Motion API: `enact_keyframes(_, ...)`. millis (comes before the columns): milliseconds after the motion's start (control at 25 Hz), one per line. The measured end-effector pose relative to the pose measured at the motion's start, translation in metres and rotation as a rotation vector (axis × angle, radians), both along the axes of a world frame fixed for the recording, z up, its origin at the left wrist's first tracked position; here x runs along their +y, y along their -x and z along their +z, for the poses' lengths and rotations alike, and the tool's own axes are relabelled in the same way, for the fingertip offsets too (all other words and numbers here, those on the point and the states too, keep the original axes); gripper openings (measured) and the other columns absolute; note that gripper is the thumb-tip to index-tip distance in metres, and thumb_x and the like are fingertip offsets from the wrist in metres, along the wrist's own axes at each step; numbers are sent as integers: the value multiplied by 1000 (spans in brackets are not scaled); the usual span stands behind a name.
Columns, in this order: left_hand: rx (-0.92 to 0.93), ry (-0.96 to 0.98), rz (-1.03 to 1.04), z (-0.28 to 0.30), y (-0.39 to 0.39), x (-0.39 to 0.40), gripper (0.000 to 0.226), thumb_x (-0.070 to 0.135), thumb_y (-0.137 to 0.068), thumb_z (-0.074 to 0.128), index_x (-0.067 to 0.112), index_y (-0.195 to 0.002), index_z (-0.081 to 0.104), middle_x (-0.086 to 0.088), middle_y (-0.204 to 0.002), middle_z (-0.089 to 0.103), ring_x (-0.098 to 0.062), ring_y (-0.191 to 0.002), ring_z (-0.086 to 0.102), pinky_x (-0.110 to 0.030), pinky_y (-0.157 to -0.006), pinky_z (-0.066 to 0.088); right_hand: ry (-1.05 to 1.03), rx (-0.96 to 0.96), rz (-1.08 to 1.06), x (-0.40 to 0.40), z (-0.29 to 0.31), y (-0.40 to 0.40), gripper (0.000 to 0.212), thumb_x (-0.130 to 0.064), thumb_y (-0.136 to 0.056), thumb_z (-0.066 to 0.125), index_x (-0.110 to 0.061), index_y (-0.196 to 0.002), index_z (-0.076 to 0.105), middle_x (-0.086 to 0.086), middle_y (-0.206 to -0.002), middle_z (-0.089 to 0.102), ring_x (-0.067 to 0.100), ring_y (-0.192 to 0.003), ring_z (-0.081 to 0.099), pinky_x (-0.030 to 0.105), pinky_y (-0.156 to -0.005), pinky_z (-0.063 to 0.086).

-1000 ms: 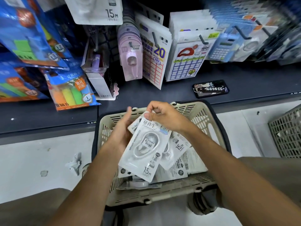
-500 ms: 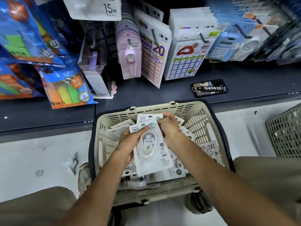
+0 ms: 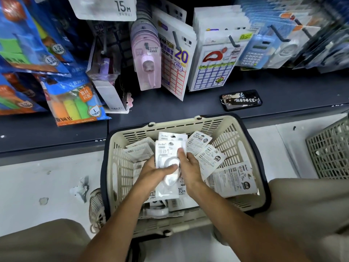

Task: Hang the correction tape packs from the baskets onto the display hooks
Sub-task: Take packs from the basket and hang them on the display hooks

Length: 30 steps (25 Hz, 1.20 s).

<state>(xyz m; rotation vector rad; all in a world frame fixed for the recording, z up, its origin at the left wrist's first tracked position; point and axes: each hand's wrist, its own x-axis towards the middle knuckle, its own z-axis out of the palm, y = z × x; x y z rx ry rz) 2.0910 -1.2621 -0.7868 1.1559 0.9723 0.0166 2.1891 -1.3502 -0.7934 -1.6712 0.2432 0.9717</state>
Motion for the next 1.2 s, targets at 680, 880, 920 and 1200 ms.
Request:
enact_keyframes(680,264,-262,92,-13,19,1,65,32,-73,91,22,-129,60,7,-112,75,-21,-105,71,-42,-95,57,422,59,76,-46,-36,-60,48,-10,-88,73,-19,-134,59,3,-142,52,21,-106,51,41,-103,48)
enact_keyframes(880,266,-280,165,-10,23,5,47,24,-77,89,25,-116,62,8,-104,76,-9,-89,71,-14,-55,52,235,84,-72,-46,-44,-65,65,-10,-85,77,-21,-144,51,6,-150,47,26,-127,49,46,-112,41)
enact_keyframes(920,263,-274,174,-10,24,6,47,23,-77,88,25,-116,62,8,-102,76,-11,-90,71,-15,-56,50,299,-42,49,-48,-47,-69,71,-7,-85,76,-21,-147,46,6,-152,43,29,-132,47,46,-112,41)
enact_keyframes(1200,245,-279,169,-8,26,5,43,25,-78,88,25,-114,64,6,-104,78,-9,-87,73,-17,-56,51,751,-619,995,-59,-53,-105,48,-17,-86,75,-16,-131,58,6,-121,67,24,-110,63,40,-94,54)
